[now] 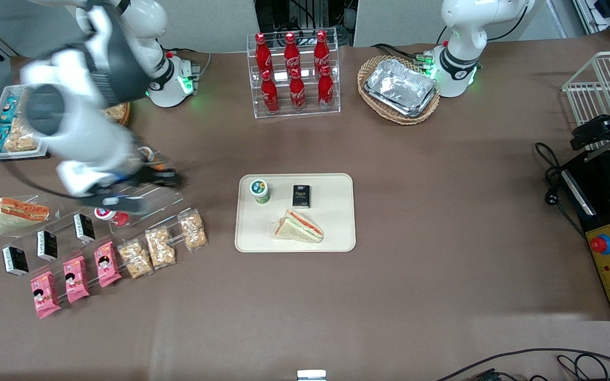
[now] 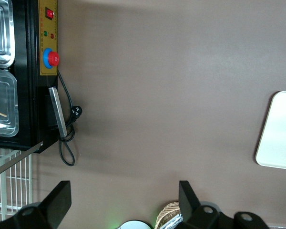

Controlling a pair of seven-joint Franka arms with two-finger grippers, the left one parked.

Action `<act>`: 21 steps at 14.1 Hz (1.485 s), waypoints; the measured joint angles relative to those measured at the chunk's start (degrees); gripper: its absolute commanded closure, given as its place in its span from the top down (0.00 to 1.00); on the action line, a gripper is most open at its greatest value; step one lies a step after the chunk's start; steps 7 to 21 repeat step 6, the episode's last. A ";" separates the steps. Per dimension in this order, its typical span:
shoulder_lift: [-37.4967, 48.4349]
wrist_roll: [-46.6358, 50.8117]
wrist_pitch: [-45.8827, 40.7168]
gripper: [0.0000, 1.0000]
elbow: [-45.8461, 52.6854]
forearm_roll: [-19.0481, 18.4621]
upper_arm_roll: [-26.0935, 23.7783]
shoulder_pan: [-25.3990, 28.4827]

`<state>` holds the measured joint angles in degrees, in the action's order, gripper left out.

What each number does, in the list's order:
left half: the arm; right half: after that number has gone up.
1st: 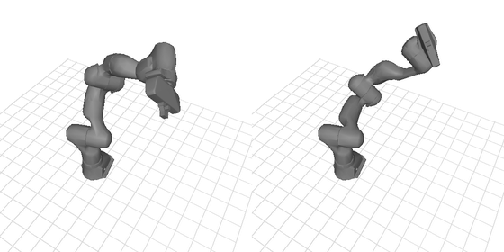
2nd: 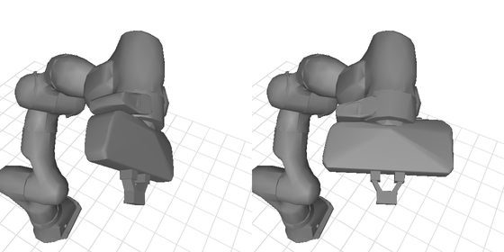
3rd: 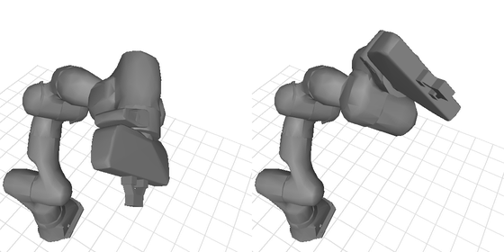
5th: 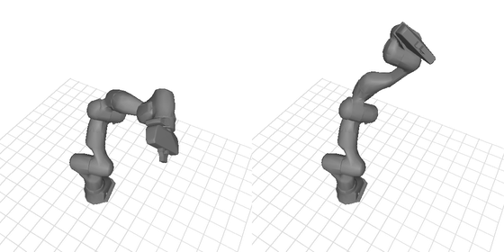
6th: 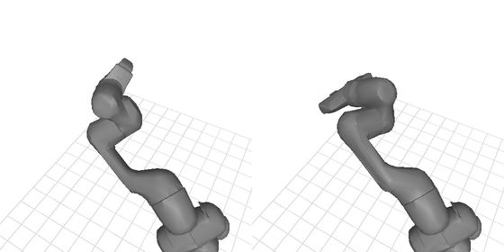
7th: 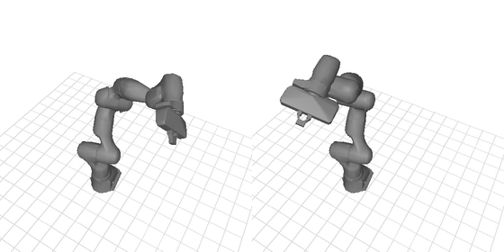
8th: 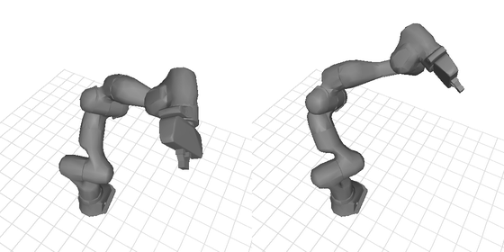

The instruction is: Place green gum on tray

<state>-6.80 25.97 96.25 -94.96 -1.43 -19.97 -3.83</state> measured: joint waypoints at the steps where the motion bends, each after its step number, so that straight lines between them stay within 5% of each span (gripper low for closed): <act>1: 0.84 -5.17 -1.40 1.00 0.91 0.25 3.87 -0.12; 6: 2.68 -17.45 -3.57 1.00 3.32 0.72 18.48 1.00; 21: 2.68 -17.45 -3.57 1.00 3.32 0.72 18.48 1.00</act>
